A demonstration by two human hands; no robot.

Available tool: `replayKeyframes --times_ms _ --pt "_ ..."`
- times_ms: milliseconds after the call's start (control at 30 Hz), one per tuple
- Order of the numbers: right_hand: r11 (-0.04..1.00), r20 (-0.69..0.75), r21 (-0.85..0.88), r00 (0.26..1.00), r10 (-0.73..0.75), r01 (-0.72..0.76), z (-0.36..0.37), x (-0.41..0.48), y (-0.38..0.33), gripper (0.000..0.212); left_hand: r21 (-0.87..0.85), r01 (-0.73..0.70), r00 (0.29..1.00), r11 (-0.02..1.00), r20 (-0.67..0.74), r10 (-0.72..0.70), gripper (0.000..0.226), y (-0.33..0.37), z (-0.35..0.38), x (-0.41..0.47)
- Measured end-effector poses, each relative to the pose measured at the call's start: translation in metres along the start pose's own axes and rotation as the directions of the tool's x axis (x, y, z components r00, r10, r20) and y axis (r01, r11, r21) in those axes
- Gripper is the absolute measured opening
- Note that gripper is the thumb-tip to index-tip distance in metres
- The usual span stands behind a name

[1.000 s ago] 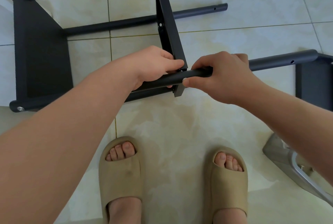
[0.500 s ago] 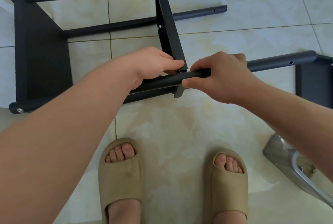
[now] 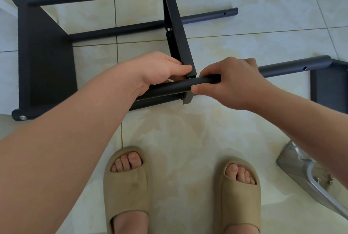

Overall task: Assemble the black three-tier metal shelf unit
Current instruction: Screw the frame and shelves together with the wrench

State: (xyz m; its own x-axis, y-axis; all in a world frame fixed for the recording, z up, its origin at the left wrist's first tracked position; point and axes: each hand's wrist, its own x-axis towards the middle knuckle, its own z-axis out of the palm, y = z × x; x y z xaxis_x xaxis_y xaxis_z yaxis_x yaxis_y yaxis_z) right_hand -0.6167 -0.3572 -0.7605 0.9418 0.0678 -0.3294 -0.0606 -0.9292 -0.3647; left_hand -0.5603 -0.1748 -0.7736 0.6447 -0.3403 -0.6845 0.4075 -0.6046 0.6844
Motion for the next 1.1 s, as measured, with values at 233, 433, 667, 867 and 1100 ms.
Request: replayKeyframes --times_ms 233,433,667,867,1100 --pt "1.000 0.017 -0.005 1.000 0.001 0.000 0.000 0.001 -0.001 0.032 -0.047 0.013 0.999 0.999 -0.031 -0.014 0.019 -0.002 0.000 0.002" --pt "1.000 0.019 -0.007 1.000 -0.013 0.014 -0.003 0.003 -0.003 0.032 -0.058 0.015 0.999 0.998 -0.031 -0.017 0.019 -0.001 -0.003 -0.001" --pt "0.999 0.028 -0.032 0.999 -0.025 0.026 -0.006 0.002 -0.003 0.036 -0.067 0.017 1.000 0.998 -0.007 -0.017 0.021 -0.002 -0.005 -0.002" --pt "0.998 0.024 -0.056 0.999 -0.031 0.032 -0.005 0.001 -0.006 0.037 -0.074 0.003 1.000 0.997 -0.026 -0.005 0.022 -0.004 -0.005 -0.002" --pt "0.997 0.015 -0.050 0.998 -0.053 0.053 0.002 -0.007 -0.010 0.033 -0.096 0.029 0.998 0.995 -0.043 -0.034 0.023 -0.006 -0.003 -0.002"
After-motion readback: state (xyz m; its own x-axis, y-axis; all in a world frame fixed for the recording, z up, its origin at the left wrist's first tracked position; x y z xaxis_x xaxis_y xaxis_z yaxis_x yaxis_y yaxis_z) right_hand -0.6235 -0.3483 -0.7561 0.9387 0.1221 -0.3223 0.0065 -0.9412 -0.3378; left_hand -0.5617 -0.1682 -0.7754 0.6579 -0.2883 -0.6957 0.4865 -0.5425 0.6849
